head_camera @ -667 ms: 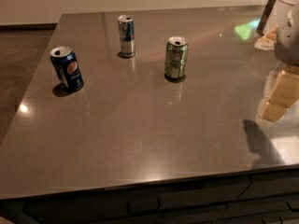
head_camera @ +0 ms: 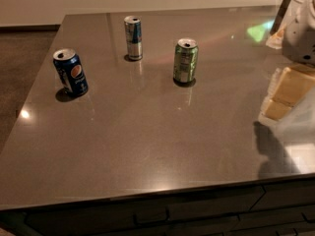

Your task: Knock green can over

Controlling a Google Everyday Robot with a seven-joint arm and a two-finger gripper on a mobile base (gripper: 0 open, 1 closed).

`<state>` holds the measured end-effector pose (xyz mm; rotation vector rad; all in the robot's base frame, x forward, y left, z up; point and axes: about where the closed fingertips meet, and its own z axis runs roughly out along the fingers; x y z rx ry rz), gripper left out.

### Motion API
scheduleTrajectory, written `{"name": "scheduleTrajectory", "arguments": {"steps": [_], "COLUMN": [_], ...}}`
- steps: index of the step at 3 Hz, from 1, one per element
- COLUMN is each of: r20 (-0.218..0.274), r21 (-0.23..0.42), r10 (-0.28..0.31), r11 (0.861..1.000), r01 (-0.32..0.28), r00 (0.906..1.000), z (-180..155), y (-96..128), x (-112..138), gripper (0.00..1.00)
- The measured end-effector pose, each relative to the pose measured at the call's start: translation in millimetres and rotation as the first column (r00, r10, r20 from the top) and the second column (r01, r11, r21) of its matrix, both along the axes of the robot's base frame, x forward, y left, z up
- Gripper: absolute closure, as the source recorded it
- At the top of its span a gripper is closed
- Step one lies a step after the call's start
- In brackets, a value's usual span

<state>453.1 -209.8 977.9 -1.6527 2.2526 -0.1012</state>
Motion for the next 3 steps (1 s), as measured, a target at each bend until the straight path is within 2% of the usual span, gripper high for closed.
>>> {"name": "scheduleTrajectory", "arguments": {"steps": [1,2,3], "r20": [0.038,0.085,0.11], "r21": [0.056,0.147,0.238], "r10": [-0.078,-0.168,-0.237], "r11": [0.996,0.977,0.949], "r01": [0.076,0.155,0.206], "r00": [0.9962,0.9821,0.9652], "z": [-3.8,-7.3,-12.8], "y": [9.0,16.4,25.2], "x": [29.8,67.9,107.9], "gripper": [0.0,0.0,0.0]}}
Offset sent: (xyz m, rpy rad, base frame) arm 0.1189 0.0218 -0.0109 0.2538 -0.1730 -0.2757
